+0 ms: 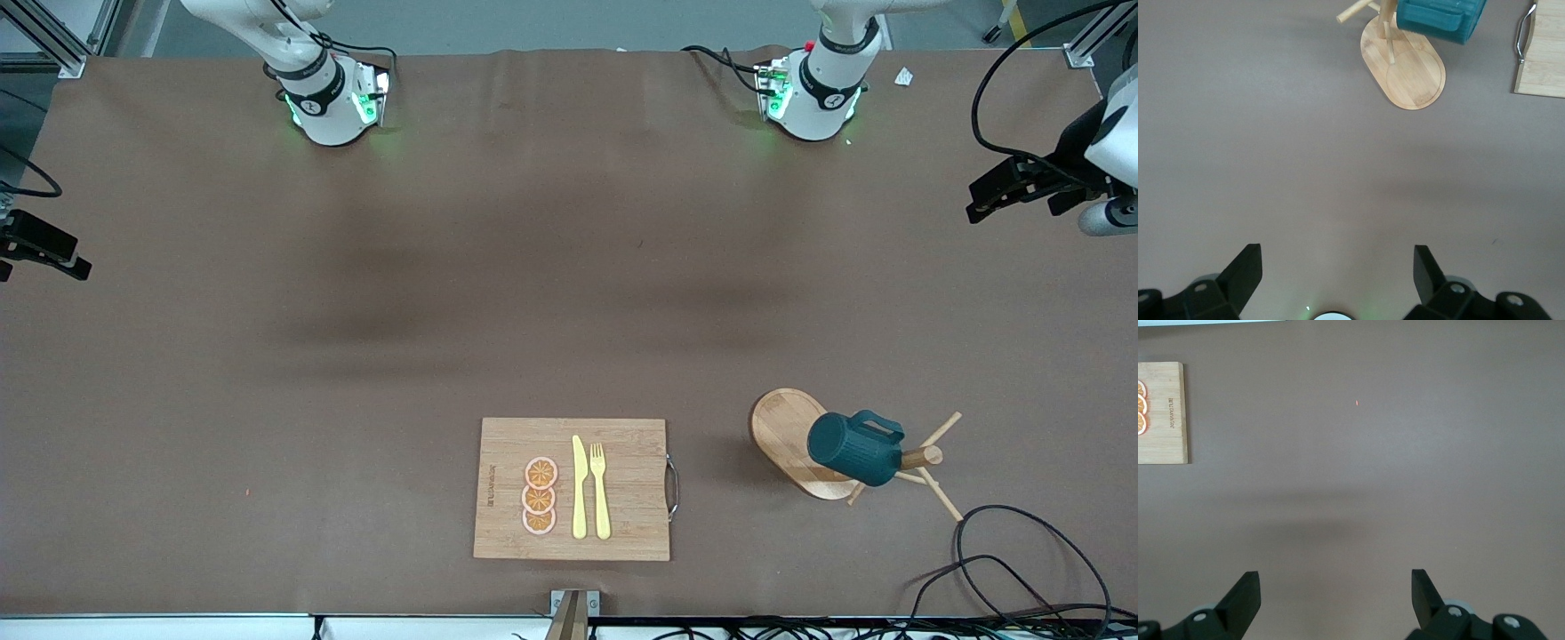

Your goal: Pass cup and hang on rack

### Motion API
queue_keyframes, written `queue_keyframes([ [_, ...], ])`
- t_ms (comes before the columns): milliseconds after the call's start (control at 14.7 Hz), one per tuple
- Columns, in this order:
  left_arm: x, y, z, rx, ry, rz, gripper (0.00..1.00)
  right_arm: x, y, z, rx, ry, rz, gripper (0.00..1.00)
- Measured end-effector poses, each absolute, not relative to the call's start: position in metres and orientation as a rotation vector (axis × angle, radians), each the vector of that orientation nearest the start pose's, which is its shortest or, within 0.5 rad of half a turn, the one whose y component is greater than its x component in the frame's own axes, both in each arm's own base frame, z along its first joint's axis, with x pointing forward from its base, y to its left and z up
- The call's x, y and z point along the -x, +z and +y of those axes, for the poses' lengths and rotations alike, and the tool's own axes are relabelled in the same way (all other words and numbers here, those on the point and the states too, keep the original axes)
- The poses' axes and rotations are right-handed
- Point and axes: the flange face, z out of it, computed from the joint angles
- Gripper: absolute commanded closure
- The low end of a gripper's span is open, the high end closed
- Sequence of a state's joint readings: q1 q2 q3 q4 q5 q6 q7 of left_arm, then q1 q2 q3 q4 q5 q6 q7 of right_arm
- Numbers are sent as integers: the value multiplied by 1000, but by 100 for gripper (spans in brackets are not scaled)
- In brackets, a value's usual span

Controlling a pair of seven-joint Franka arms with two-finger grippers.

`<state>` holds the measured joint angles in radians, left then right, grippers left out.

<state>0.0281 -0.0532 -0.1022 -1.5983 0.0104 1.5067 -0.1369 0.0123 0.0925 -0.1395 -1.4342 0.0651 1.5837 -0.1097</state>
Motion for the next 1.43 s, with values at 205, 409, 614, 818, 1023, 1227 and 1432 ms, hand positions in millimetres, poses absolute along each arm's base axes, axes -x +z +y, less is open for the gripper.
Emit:
queue_keyframes([
  [205,-526,635,-48,3119,54,-77,0,-583,640,-64,3096,-126,25,0],
  [409,-522,640,-49,3120,38,-72,0,-584,640,-65,3097,-132,27,0],
  [614,-522,641,-51,3141,39,-74,0,-584,640,-65,3101,-131,10,0],
  [818,-521,641,-53,3162,41,-76,0,-583,646,-66,3106,-152,-130,0],
  [1023,-522,643,-53,3163,32,-76,0,-582,652,-74,3108,-170,-172,0],
  [1227,-522,644,-51,3144,22,-74,0,-582,652,-75,3108,-169,-176,0],
  [1432,-523,644,-50,3126,19,-72,0,-582,652,-74,3107,-169,-181,0],
])
